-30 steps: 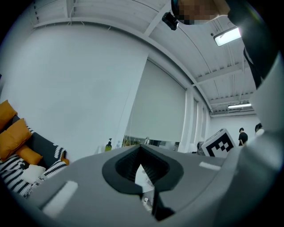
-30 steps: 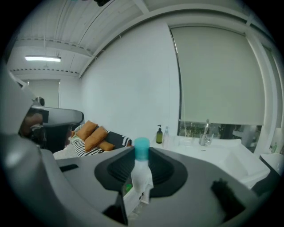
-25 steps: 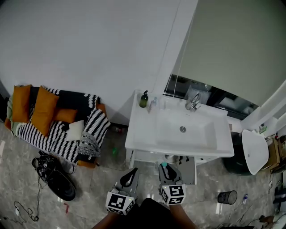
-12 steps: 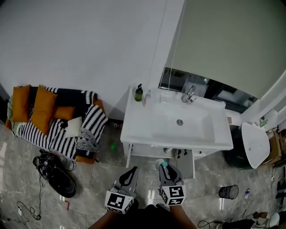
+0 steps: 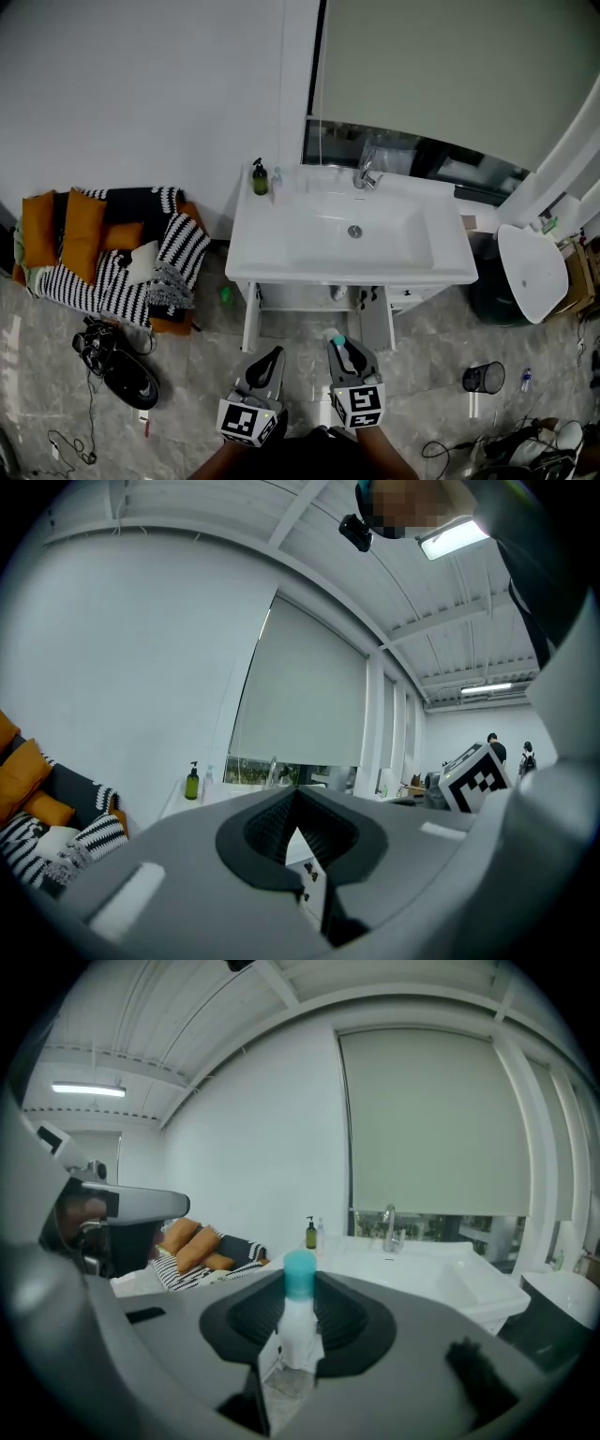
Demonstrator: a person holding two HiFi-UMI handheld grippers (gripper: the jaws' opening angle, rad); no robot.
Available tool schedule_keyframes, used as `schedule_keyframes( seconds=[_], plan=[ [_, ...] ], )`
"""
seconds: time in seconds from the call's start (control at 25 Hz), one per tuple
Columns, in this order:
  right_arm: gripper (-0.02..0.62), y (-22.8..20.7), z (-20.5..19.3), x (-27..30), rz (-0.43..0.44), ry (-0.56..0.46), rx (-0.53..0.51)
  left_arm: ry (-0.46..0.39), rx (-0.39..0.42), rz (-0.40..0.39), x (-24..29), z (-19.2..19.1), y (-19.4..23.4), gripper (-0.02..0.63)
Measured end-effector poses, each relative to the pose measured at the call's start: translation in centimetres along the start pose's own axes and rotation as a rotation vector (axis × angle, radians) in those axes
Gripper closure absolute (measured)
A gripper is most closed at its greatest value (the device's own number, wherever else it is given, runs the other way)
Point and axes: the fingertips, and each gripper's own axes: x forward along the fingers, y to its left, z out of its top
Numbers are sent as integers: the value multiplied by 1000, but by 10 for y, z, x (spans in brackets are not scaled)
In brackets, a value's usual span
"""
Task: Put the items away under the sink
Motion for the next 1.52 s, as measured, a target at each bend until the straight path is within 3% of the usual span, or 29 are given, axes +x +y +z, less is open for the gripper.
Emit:
schedule_keyframes(
  seconds=[0.4,0.76,1.0,1.52],
  plan=[
    [488,-44,-36,-84,-15,-13,-11,13,24,-5,-7,-27,-99,600],
    [488,-66,-80,-125,-6,9,-1,35,36,0,-17,-51,-152,598],
    [488,-77,-108,-121,-33,19,18,53,50,-17,-6,-72,-152,600],
    [488,-102,-143,-60,-82,19,58,49,68,-76,70,-108,-115,598]
  ],
)
